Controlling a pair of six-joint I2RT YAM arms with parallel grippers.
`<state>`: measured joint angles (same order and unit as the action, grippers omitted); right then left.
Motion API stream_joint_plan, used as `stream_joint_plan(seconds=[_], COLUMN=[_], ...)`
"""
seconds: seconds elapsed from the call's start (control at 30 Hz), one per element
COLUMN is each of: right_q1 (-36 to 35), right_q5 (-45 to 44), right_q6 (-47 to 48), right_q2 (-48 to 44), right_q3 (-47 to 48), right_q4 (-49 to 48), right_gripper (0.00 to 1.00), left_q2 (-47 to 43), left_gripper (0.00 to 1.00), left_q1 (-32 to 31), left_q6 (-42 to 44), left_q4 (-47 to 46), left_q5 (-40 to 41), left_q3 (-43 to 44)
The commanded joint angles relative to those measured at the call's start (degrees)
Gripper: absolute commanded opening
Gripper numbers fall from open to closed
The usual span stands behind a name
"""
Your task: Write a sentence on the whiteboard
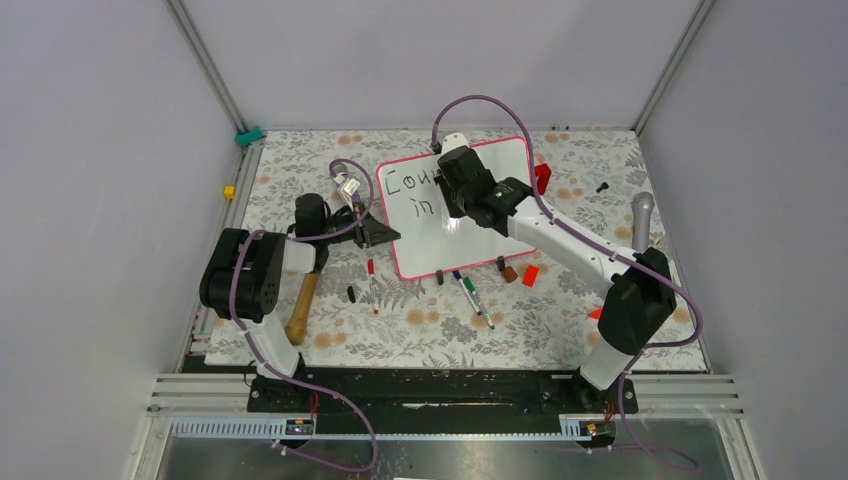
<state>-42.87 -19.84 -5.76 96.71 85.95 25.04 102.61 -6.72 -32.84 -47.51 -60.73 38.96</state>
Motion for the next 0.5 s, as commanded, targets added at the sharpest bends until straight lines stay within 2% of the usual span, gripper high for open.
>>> stream_joint_plan(seconds=[0.0, 0.47], right_q1=[-0.34, -0.29], right_q5=[1.31, 1.35], right_q6=[0.75, 0.65], right_q2=[0.07, -1.29], right_q3=[1.43, -0.89], right_q4=[1.41, 3.31], right_gripper=[0.00, 0.00], left_q2=[-0.04, -0.15], left_gripper=[0.00, 0.00], left_q1=[1.10, 1.15], left_q6=[0.85, 0.76], left_q4=[-0.34, -0.58], left_q5=[3.07, 2.95], left_q3=[-0.57, -0.81])
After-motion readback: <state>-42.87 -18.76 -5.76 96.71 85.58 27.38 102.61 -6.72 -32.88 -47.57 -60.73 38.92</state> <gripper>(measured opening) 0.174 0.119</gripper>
